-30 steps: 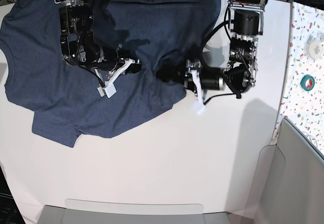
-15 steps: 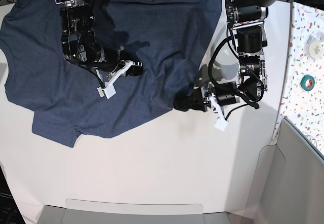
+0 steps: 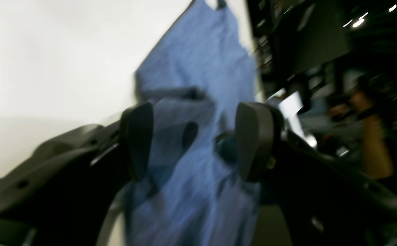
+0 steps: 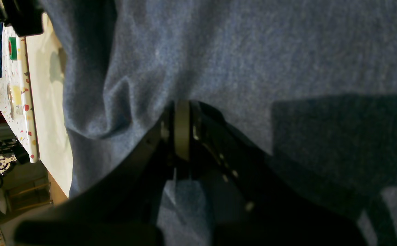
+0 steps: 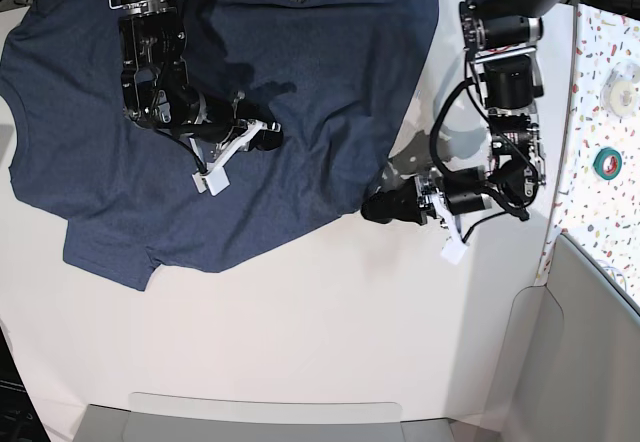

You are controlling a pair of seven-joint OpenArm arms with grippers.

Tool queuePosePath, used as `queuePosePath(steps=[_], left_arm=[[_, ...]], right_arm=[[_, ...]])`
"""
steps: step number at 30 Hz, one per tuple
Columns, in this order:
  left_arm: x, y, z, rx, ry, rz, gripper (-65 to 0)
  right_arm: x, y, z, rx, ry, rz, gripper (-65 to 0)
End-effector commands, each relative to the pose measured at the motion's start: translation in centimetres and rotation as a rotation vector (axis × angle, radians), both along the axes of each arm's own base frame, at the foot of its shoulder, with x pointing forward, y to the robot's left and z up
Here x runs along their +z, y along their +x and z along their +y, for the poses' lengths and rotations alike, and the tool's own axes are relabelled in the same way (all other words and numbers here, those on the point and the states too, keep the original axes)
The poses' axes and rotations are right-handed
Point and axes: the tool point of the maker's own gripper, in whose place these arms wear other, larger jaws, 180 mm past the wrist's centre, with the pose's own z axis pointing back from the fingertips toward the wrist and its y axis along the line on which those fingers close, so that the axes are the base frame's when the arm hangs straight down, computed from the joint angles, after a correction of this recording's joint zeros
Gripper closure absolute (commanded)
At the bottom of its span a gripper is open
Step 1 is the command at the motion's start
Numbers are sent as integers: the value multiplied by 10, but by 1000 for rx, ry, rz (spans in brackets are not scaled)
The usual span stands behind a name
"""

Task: Layout the t-shirt on the table in an organized manner, then fold the t-shirt properly
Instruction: 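Hold the folded fabric with the left gripper while the right gripper shifts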

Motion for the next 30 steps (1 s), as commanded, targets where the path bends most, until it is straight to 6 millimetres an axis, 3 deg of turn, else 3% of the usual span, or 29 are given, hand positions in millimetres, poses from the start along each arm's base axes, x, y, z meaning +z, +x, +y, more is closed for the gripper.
queuePosePath(steps=[1,7,10,15,22,26,30], left_arm=[[15,6,7,-13,27,-61,-354],[-3,-24,9,-205,241,-79,-355],[-22,-46,4,-254,271,-47,-355],[-34,-69,-13,-301,256,-34,-355],[-21,-71,-57,-329,164,-70,-355],[-13,-66,-72,-317,124,-96,-355],[-3,-52,-74,-278,103,-132,-355]], right_arm=[[-27,-18,-24,9,-152,95,0],[-27,-17,-26,6,-153,92,0],[-27,-17,-25,9,-153,91,0],[-27,-17,-25,11,-153,91,0],[-28,-19,-25,11,-153,96,0],[-29,-21,-24,13,-151,99,0],[-27,-21,-23,14,-149,94,0]])
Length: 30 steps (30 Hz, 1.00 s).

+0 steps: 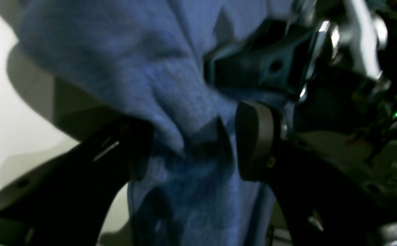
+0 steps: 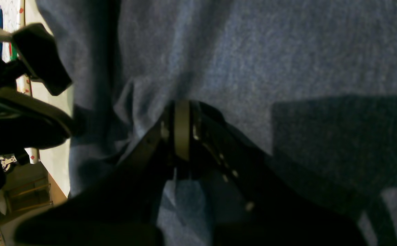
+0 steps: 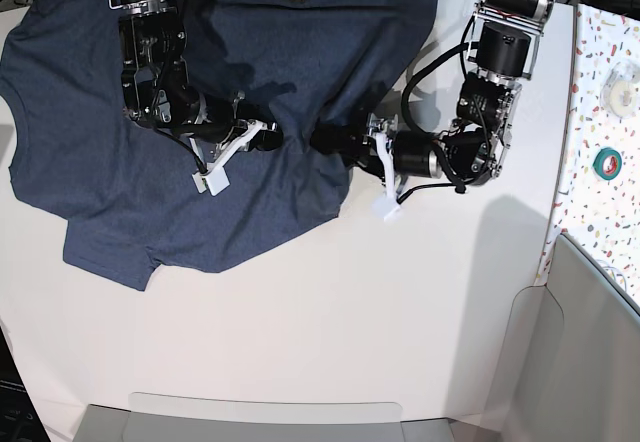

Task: Layout the t-shirt on the table in an organized manner, then fold the t-shirt properly
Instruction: 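Hold the folded fabric with the left gripper while the right gripper shifts, then drag the folded fabric with the left gripper toward the t-shirt hem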

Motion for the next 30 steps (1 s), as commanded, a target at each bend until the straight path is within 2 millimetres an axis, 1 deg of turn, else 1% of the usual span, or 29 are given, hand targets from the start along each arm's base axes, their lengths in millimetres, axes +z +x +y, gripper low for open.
queuePosePath(steps=[1,3,6,9,11,13,15,17,20,22,24,26,30], left_arm=[[25,23,0,22,-34,-77,-355],[30,30,2,23,-31,-96,-355],[34,34,4,24,-25,-108,-355],[36,43,20,51,-2,-125,-355],[36,45,27,63,8,-128,-355],[32,44,36,68,29,-124,-355],[30,43,40,69,39,-121,-355],[22,36,49,73,62,-101,-355],[10,29,52,80,89,-88,-355],[-5,22,55,76,139,-78,-355],[-17,14,52,64,169,-67,-355],[-24,6,43,49,176,-52,-355],[-25,-4,18,27,126,-32,-355]], right_arm=[[-26,-21,-23,16,-150,98,0],[-25,-20,-23,16,-148,95,0],[-15,-15,-21,22,-146,61,0],[-4,-10,-18,26,-140,24,0],[-4,-10,-18,26,-140,25,0],[-5,-10,-18,26,-142,28,0],[-6,-11,-20,26,-147,30,0],[-6,-11,-20,26,-147,30,0],[-6,-11,-20,26,-147,30,0],[-6,-11,-20,26,-147,30,0],[-6,-11,-19,28,-147,31,0],[-6,-11,-19,28,-147,31,0],[-7,-11,-20,28,-150,31,0]])
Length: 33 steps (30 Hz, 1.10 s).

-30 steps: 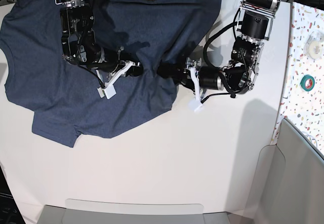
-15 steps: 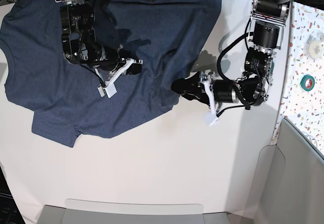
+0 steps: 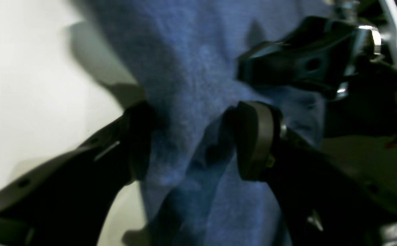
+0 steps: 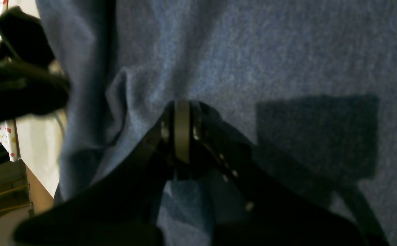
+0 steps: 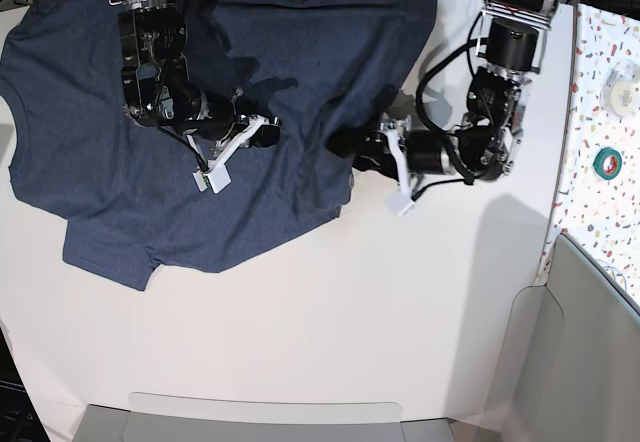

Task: Layout the t-shirt on the table in an organized manner, then fold the t-shirt properly
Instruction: 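Drag the folded fabric with the left gripper toward the t-shirt hem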

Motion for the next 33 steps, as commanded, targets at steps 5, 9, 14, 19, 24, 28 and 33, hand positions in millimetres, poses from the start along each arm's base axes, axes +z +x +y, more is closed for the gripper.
queuePosePath(steps=[5,9,14,19,24,28,33], left_arm=[[5,-7,-29,-67,-15,14,-355],[11,-9,-47,-84,-48,15,-355],[27,10,-53,-75,-71,-32,-355],[32,36,-36,83,-172,14,-355],[33,62,-17,215,-277,93,-355],[34,61,-20,229,-331,125,-355],[36,54,-37,192,-352,144,-355]], right_arm=[[-15,-9,-18,-3,-98,55,0],[-15,-9,-18,-3,-98,55,0],[-15,-9,-18,-3,-98,56,0],[-15,-9,-18,-4,-98,55,0],[-15,-9,-18,-6,-98,54,0],[-15,-9,-18,-6,-98,54,0],[-25,-13,-21,-11,-100,88,0]])
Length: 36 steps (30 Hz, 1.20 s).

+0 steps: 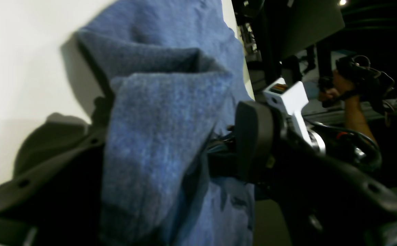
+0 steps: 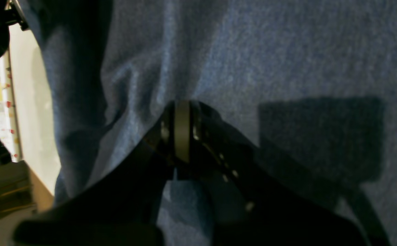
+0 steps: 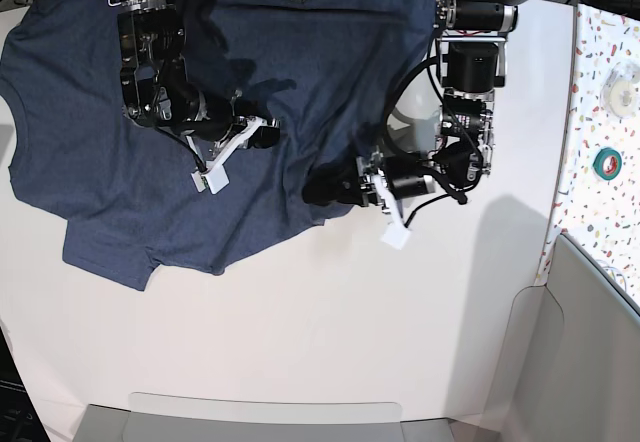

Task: Layout the t-shirt on the table in an organized manner, then fold the t-shirt properly
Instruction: 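Drag the folded fabric with the left gripper toward the t-shirt hem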

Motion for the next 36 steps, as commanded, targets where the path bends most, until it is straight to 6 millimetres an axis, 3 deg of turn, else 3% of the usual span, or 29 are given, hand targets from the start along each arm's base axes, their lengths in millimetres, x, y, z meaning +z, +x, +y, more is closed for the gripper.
queuePosePath(steps=[1,9,16,27,36], left_arm=[[3,-3,-10,-45,5,2,-355],[-3,-28,-43,-201,52,-3,-354],[16,-1,-43,-127,24,-62,-354],[65,47,2,148,-232,-90,-354],[72,53,12,185,-271,-95,-354]], right_arm=[[-22,-14,-20,0,-117,78,0],[-22,-13,-20,-2,-115,79,0],[-23,-14,-22,-6,-115,82,0],[-24,-14,-23,-10,-115,83,0],[-23,-13,-23,-12,-115,80,0]])
